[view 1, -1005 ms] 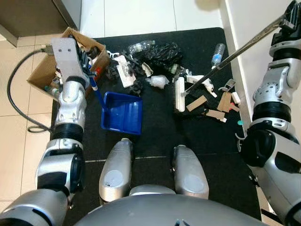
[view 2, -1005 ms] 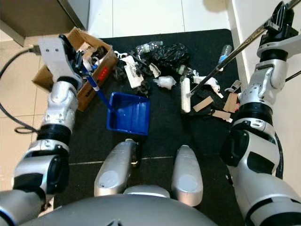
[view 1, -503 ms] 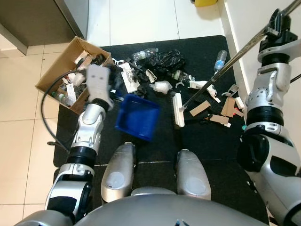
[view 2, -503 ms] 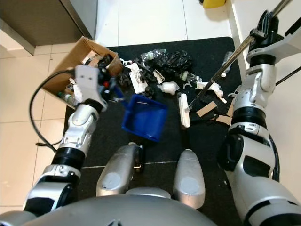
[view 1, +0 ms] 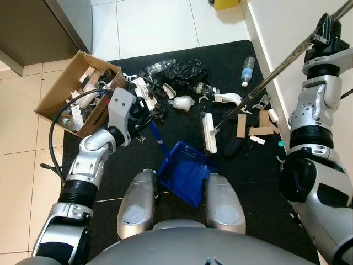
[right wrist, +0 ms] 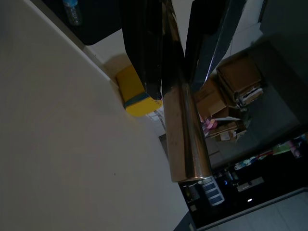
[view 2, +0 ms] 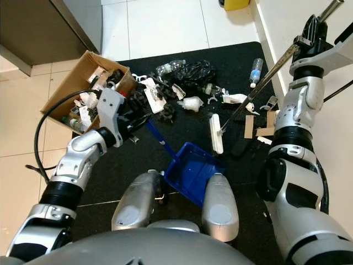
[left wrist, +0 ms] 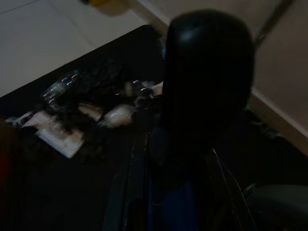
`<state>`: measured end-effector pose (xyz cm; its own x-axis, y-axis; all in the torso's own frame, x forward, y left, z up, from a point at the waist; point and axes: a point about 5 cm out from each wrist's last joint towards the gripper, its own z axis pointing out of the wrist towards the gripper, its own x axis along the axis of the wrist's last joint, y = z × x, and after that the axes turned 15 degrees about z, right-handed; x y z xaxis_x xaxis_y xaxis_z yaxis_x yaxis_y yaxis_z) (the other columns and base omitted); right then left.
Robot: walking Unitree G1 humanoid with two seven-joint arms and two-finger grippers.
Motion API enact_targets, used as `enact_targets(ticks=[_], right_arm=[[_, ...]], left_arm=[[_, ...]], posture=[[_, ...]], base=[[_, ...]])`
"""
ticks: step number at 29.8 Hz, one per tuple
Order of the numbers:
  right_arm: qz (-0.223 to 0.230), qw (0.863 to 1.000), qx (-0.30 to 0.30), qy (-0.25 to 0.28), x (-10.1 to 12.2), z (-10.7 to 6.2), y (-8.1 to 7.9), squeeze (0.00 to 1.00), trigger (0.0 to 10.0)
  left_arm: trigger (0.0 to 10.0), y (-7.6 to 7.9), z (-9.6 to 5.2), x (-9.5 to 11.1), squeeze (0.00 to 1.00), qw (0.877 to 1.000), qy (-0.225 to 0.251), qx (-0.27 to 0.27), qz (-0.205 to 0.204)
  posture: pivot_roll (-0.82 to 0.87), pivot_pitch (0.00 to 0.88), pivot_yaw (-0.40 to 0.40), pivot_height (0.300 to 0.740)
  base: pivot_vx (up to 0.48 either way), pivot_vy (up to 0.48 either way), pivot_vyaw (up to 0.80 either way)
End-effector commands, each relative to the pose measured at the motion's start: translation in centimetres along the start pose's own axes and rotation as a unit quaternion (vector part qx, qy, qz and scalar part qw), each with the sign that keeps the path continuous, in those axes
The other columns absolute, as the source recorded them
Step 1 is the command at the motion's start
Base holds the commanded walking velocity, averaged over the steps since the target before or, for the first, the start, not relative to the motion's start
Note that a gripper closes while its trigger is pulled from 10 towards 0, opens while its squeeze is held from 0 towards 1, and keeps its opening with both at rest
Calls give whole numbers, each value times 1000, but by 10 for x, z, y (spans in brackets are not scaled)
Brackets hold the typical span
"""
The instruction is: Sweep floor
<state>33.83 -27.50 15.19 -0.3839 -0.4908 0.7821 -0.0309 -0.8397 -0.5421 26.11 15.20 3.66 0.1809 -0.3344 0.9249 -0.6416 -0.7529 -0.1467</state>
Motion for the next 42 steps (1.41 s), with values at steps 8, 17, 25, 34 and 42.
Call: enact_targets(ticks=[8,17,25,34,42], right_arm=[[-1,1000,5,3,2,0,-1,0,10000],[0,1000,5,1,0,1,-3,0,10000],[-100,992,-46,54,21,-1,11,0,10000],[-215,955,-102,177,69,-9,29,0,10000],[-279,945,-120,122,54,-18,45,0,10000]], left_arm=[[10000,-48,6,40,0,984,40,174,-13],[10000,-55,23,61,0,972,40,214,-85],[10000,-53,37,73,0,969,19,211,-130],[10000,-43,44,74,0,977,-5,175,-126],[10000,-27,54,77,0,974,-6,158,-162]], posture=[[70,42,36,740],[68,41,37,740],[59,41,42,740],[58,41,49,740],[46,33,49,740]], base=[[0,0,0],[0,0,0],[0,0,0],[0,0,0],[0,0,0]])
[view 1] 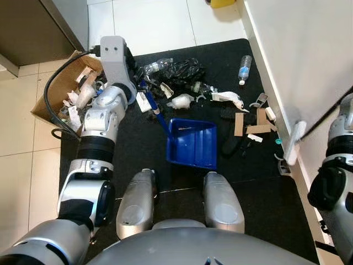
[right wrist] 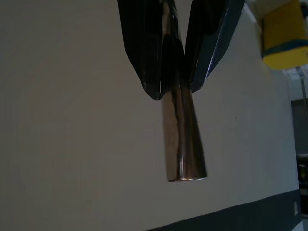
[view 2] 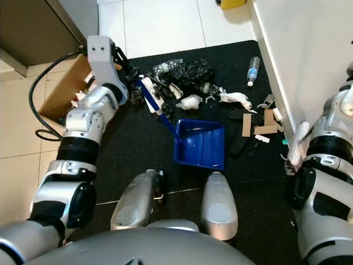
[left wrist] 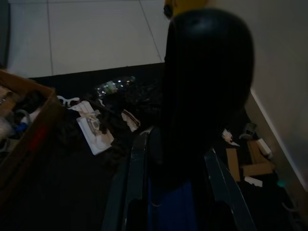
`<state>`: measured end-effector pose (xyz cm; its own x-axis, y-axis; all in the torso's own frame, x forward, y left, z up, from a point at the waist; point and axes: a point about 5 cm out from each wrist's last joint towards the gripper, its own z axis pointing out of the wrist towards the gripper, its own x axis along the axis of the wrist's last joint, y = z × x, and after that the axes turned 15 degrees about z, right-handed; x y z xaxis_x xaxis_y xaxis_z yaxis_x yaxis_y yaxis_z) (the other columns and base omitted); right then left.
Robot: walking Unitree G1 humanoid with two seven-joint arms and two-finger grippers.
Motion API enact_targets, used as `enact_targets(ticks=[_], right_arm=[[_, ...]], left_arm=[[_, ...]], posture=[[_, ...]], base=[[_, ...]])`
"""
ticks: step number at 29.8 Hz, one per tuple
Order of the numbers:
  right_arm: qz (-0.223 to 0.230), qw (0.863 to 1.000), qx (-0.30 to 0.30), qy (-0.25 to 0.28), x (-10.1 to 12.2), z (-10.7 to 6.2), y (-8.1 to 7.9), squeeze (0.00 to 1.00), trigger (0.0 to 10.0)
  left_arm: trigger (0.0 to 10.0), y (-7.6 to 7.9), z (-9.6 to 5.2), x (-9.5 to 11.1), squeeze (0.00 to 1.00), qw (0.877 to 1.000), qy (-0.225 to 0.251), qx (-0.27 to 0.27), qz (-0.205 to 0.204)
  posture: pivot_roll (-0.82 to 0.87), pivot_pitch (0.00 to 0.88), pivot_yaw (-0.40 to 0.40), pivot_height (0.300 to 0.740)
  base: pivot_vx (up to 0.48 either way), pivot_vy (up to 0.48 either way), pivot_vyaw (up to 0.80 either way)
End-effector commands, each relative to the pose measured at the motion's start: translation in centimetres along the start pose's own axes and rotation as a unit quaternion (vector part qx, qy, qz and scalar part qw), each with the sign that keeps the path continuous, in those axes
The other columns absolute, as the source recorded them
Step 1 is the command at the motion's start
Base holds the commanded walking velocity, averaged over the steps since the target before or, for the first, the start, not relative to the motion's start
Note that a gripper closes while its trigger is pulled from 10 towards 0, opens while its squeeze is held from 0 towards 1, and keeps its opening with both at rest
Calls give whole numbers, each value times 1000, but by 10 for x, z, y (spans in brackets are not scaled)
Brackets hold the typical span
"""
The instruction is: Sweep floor
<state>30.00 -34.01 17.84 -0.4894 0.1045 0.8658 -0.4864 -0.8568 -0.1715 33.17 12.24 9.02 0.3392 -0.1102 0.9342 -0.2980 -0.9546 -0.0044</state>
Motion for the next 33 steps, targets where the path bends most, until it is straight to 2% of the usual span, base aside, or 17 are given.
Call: enact_targets(ticks=[1,3,6,9,12,17,21,25,26,29,30,32,33], right_arm=[[-14,1000,5,-25,-14,-12,-1,0,10000],[-15,1000,3,-26,-15,-14,-2,0,10000],[-20,999,3,-32,-19,-17,-3,0,10000],[-22,999,2,-33,-20,-17,-3,0,10000],[-24,999,-1,-34,-20,-16,-3,0,10000],[-25,999,-5,-34,-21,-16,-2,0,10000],[-25,999,-6,-35,-21,-16,-2,0,10000],[-25,999,-7,-37,-22,-17,-2,0,10000],[-25,999,-7,-37,-22,-17,-2,0,10000],[-23,999,-6,-37,-23,-17,-3,0,10000],[-23,999,-6,-37,-23,-17,-3,0,10000],[-22,999,-6,-38,-23,-17,-4,0,10000],[-22,999,-6,-38,-23,-17,-4,0,10000]], left_arm=[[10000,9,3,4,0,999,5,-9,-35],[10000,11,3,5,0,999,3,-13,-42],[10000,15,3,6,0,996,-15,-49,-72],[10000,14,2,6,0,995,-23,-64,-79],[10000,15,0,4,0,994,-29,-91,-60],[10000,22,-9,1,0,984,-31,-172,-22],[10000,24,-11,2,0,982,-29,-186,-14],[10000,30,-25,2,0,957,-17,-285,46],[10000,30,-25,2,0,957,-17,-285,46],[10000,30,-33,-1,0,940,-16,-328,92],[10000,30,-33,-1,0,940,-16,-328,92],[10000,29,-38,-4,0,928,-19,-353,116],[10000,29,-38,-4,0,928,-19,-353,116]], posture=[[45,31,48,740],[45,31,48,740],[46,28,51,740],[48,28,53,740],[47,28,54,740],[49,32,55,740],[49,32,55,740],[49,38,55,740],[49,38,55,740],[49,39,55,740],[49,39,55,740],[49,41,54,740],[49,41,54,740]], base=[[0,0,0],[0,0,0],[0,0,0],[0,0,0],[0,0,0],[0,0,0],[0,0,0],[0,0,0],[0,0,0],[0,0,0],[0,0,0],[0,0,0],[0,0,0]])
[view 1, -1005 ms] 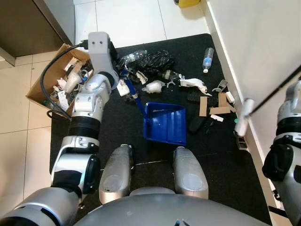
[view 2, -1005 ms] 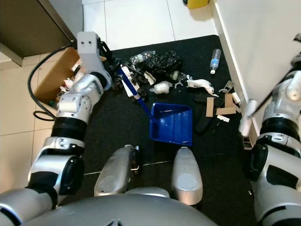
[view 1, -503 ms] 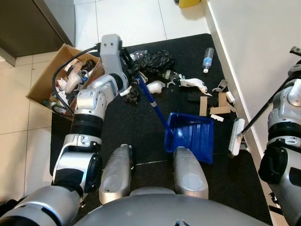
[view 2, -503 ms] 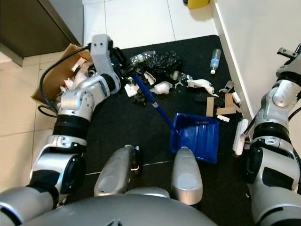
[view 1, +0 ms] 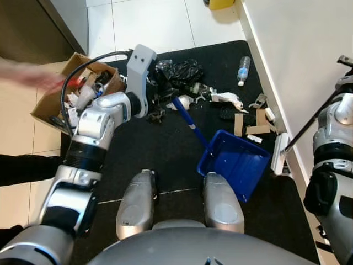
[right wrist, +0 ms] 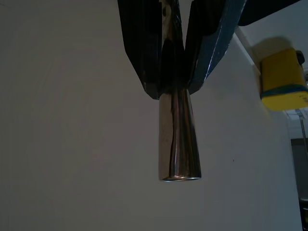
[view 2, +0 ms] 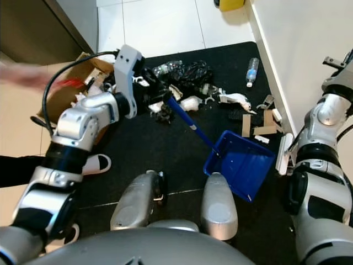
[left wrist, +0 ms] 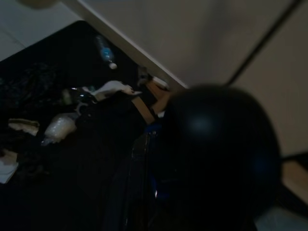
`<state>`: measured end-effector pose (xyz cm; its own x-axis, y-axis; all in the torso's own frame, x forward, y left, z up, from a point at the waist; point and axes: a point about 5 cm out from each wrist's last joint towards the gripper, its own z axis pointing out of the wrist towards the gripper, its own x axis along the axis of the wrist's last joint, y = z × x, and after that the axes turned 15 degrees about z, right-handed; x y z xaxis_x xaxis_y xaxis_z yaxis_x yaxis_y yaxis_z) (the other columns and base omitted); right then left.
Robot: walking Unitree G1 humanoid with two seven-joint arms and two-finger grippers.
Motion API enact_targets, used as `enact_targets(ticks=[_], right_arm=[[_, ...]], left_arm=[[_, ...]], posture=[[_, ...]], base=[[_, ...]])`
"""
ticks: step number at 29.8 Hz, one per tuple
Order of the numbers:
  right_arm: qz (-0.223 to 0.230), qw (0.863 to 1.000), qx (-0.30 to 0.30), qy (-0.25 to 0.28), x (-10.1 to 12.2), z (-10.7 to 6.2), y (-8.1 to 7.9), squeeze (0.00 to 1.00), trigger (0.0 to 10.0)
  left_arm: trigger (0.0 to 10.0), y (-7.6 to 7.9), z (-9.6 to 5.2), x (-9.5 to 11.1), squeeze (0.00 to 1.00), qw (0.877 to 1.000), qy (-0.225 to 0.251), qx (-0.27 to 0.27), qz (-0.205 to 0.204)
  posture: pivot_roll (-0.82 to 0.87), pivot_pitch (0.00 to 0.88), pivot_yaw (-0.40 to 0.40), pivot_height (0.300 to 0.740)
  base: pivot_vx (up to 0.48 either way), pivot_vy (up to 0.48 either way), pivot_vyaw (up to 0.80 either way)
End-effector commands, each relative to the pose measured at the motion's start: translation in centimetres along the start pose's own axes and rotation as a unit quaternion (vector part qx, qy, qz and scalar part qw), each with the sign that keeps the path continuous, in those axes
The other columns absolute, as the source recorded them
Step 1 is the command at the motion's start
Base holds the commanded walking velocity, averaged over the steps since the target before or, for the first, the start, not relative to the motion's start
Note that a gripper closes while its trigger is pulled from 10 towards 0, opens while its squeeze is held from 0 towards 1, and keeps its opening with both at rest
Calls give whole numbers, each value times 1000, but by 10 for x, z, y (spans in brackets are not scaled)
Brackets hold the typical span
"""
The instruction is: Sweep floor
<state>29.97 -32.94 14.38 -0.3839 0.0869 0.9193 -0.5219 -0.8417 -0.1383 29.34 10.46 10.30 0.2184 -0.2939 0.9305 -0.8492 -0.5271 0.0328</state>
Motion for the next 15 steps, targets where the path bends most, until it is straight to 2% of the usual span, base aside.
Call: enact_targets(ticks=[1,4,5,6,10,15], right_arm=[[1,1000,4,17,6,4,-1,0,10000],[2,1000,5,16,5,4,-1,0,10000],[2,1000,5,16,5,4,-1,0,10000],[2,1000,7,15,5,4,-2,0,10000],[3,1000,9,14,4,4,-3,0,10000],[5,1000,12,13,4,4,-5,0,10000]], left_arm=[[10000,4,-3,-5,0,1000,-9,-24,4],[10000,7,-15,-12,0,996,-33,-65,52],[10000,7,-15,-12,0,996,-33,-65,52],[10000,6,-23,-17,0,992,-48,-87,76],[10000,2,-35,-22,0,986,-70,-107,111],[10000,-4,-40,-21,0,982,-78,-108,136]], posture=[[49,41,54,740],[49,43,51,740],[49,43,51,740],[51,42,49,740],[52,42,46,740],[56,42,44,740]], base=[[0,0,0],[0,0,0],[0,0,0],[0,0,0],[0,0,0],[0,0,0]])
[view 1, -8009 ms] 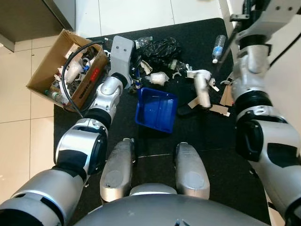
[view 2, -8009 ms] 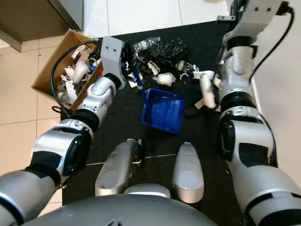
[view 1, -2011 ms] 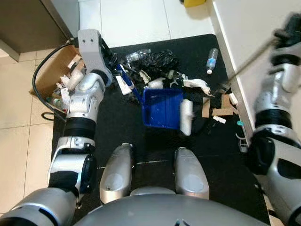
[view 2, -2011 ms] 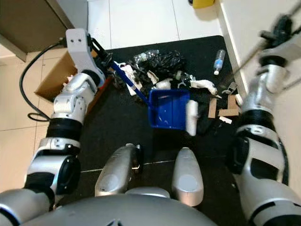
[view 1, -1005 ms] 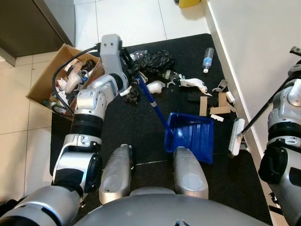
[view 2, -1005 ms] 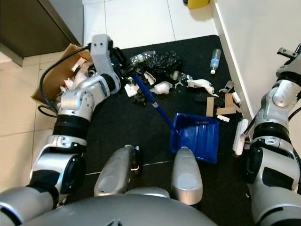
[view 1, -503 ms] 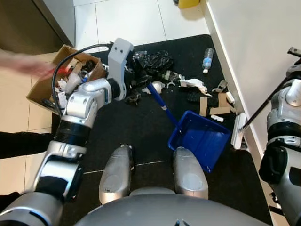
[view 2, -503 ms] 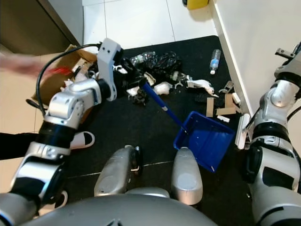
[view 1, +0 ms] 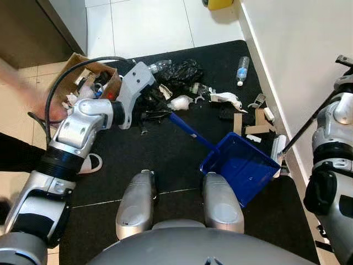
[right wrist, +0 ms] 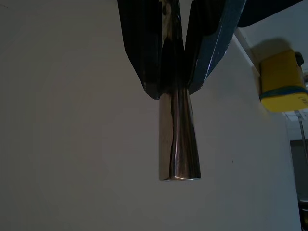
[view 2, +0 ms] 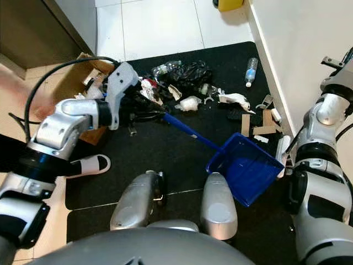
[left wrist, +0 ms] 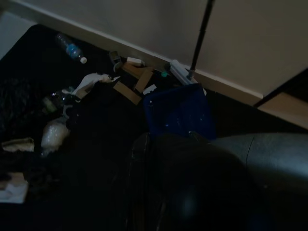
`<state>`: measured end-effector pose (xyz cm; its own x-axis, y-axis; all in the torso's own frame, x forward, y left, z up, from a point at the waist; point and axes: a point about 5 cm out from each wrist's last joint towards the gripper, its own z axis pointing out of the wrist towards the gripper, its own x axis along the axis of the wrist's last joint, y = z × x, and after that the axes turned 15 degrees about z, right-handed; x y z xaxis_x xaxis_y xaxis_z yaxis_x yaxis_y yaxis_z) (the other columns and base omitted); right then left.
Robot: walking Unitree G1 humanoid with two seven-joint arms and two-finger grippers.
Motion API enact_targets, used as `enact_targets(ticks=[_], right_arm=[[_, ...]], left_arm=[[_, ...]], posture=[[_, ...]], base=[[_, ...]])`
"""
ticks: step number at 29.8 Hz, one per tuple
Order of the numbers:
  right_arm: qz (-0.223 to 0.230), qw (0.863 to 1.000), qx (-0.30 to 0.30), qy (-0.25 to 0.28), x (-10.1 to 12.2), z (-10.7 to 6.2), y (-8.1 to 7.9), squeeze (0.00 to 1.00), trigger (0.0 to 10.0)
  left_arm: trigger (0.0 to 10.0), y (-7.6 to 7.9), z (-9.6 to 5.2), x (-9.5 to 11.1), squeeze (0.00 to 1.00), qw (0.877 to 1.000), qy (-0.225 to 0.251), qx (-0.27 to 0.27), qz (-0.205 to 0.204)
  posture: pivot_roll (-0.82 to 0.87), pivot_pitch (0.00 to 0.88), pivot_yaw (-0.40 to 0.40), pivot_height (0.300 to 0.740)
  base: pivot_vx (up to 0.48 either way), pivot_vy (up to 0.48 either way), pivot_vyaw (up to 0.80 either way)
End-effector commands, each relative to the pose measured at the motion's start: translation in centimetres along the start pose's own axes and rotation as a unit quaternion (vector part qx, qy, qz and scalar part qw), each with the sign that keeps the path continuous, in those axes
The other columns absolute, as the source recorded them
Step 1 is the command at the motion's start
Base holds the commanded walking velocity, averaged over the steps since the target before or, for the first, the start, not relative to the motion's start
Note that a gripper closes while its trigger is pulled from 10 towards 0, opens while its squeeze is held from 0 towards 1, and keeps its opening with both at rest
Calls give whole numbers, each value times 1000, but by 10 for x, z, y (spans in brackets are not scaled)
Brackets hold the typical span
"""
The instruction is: Sweep floor
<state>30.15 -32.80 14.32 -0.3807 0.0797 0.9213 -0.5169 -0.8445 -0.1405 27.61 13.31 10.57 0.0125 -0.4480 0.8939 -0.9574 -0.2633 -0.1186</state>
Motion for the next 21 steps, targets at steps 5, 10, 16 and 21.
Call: enact_targets(ticks=[5,10,16,21], right_arm=[[4,1000,11,15,5,4,-4,0,10000],[6,1000,13,13,4,3,-6,0,10000],[7,1000,12,11,3,2,-6,0,10000],[7,1000,14,10,2,2,-5,0,10000]], left_arm=[[10000,-3,-8,-11,0,999,-42,0,15],[10000,-23,6,3,0,992,28,118,-38],[10000,-58,7,10,0,930,63,340,-123],[10000,-68,-1,9,0,910,17,393,-127]], posture=[[57,41,44,740],[55,40,47,740],[53,39,44,740],[54,39,43,740]], base=[[0,0,0],[0,0,0],[0,0,0],[0,0,0]])
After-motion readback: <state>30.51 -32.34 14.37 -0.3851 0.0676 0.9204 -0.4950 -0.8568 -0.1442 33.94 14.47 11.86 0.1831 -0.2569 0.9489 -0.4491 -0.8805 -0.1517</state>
